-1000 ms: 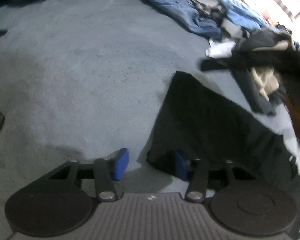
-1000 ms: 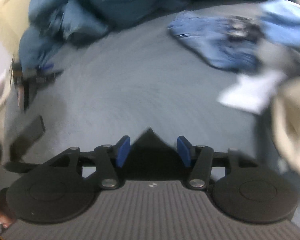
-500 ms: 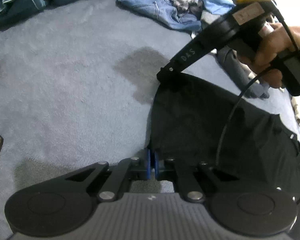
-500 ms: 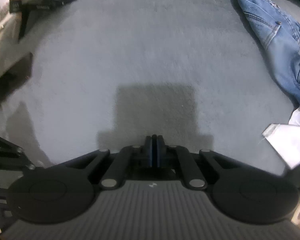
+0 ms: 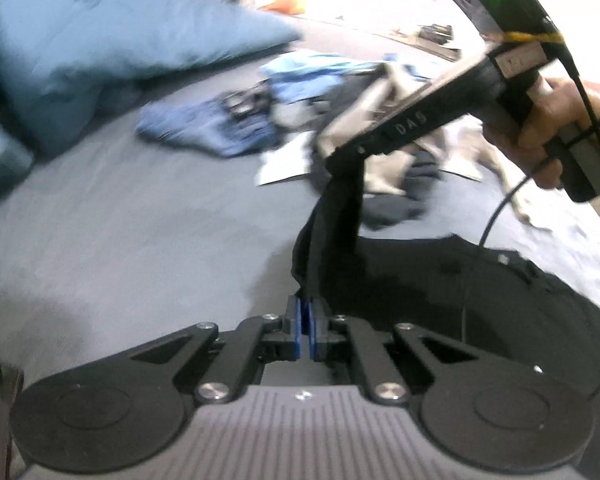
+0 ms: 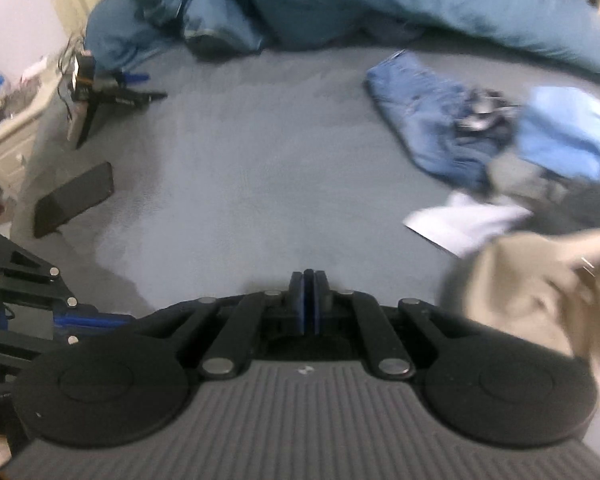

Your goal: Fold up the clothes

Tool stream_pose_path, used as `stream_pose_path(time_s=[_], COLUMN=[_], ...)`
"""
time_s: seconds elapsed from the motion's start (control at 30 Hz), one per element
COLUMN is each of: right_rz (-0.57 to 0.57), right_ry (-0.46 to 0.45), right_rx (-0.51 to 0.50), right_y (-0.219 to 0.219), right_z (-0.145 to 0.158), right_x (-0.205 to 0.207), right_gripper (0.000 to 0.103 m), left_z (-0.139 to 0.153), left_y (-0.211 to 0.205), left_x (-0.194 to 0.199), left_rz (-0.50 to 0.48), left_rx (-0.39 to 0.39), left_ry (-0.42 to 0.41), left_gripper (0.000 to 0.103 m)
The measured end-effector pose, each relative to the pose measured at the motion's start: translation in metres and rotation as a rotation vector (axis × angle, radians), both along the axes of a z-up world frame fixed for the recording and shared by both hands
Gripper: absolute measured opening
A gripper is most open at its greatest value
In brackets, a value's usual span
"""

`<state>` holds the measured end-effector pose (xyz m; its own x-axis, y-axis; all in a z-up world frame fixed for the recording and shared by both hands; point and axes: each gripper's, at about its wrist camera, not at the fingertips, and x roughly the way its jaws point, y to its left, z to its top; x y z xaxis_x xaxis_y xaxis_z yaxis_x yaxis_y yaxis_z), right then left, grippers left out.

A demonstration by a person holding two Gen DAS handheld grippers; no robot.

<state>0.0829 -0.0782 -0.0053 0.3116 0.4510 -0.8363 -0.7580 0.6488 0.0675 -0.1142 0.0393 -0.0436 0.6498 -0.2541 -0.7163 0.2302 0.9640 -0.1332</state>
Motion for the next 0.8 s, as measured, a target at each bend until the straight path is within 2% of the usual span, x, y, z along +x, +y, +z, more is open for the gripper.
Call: stream_pose_path(time_s=[0.13,0.27,0.43,0.5,0.57,0.6,0.67,0.8], right_rz=[-0.063,-0.109,-0.132,-0.136,-0.149,-0.162,-0.203,-0.295], right_ry=[-0.037,-0.051,-0.055,-0.044,-0.045,-0.047,-0.064,-0.154], right_rx=[0.008,-0.014,-0.09,-0.132,-0.173,-0.184,-0.195,-0.159], right_y=[-0.049,-0.085,-0.11,-0.115,-0.119,-0.122,-0.13,-0.144], right_z=[0.001,-0.012,-0.054,-0.076,-0.091,-0.095,-0.097,-0.07], right_x=[-0.02,-0.045,-0.067,-0.073,-0.077,-0.078,-0.081,-0.088], right_gripper=[0.003,0.003,0.004,0.005,0.009,0.01,0.019,0.022], left_z=[0.003,-0.012,-0.048,-0.06,-0.061,-0.059,-0.052,-0.03], left_y=[-0.044,-0.084,-0.121,-0.129,-0.129,-0.126,-0.117,-0.093], left_x=[-0.01,-0.021,-0.033,-0.036,-0.041,-0.044,-0.044,-0.041], left_rz=[-0.11,-0.209,-0.341,-0.39,-0.426,-0.438,-0.454,-0.412], left_rx=[0.062,0.114,0.212,0.229,0.21,0.194,0.149,0.054], left_ry=[-0.035,-0.037,0.0,0.029,0.048,0.053,0.057,0.056], left_gripper=[0.004,0.004,0.005,0.01,0.015,0.024,0.032,0.035])
